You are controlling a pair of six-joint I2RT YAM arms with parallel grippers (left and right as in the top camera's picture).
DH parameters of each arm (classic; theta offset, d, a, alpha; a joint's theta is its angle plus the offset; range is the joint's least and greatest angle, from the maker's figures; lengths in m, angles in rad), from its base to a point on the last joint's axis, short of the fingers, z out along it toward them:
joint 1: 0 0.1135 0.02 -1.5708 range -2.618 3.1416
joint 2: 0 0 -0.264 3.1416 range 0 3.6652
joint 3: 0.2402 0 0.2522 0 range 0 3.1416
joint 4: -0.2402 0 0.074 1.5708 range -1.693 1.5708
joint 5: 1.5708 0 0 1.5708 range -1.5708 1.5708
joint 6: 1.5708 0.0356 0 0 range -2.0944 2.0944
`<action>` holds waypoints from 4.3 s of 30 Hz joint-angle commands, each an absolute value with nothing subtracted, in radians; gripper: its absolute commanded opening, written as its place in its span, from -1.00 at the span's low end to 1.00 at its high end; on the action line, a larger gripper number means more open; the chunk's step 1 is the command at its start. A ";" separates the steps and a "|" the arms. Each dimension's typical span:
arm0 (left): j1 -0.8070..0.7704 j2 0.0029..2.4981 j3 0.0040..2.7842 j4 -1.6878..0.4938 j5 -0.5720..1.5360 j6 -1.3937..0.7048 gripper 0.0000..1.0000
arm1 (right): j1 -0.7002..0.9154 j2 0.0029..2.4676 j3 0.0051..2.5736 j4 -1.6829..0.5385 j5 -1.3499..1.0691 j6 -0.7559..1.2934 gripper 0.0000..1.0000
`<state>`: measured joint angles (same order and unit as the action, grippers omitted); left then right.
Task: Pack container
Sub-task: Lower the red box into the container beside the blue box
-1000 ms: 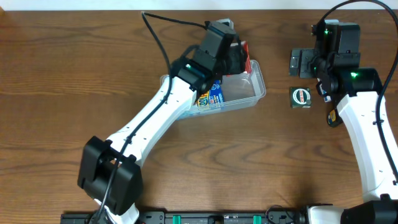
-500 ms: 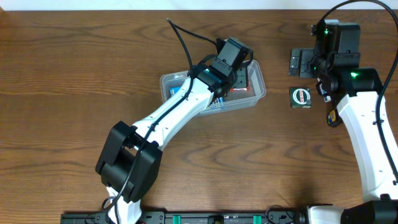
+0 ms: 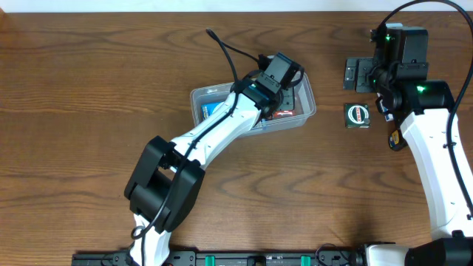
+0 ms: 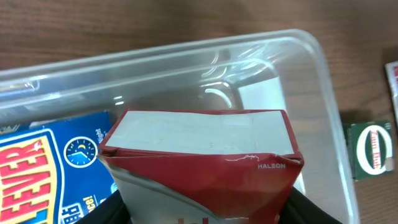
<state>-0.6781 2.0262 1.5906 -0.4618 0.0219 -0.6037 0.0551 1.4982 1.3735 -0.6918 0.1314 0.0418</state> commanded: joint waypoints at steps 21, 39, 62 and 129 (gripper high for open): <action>-0.693 2.030 1.598 -0.486 -0.074 -0.696 -0.02 | 0.053 1.491 1.380 -0.692 0.139 0.052 0.98; -0.691 2.093 1.595 -0.479 -0.072 -0.738 0.00 | 0.053 1.491 1.380 -0.692 0.138 0.052 0.99; -0.691 2.093 1.594 -0.523 -0.072 -0.704 0.36 | 0.053 1.491 1.380 -0.692 0.139 0.052 0.99; -0.692 2.119 1.608 -0.515 0.067 -0.321 -0.88 | 0.053 1.491 1.380 -0.692 0.139 0.052 0.98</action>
<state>-0.6918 2.0930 1.5921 -0.5087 0.0685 -0.3676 0.0551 1.4982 1.3735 -0.6918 0.1314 0.0422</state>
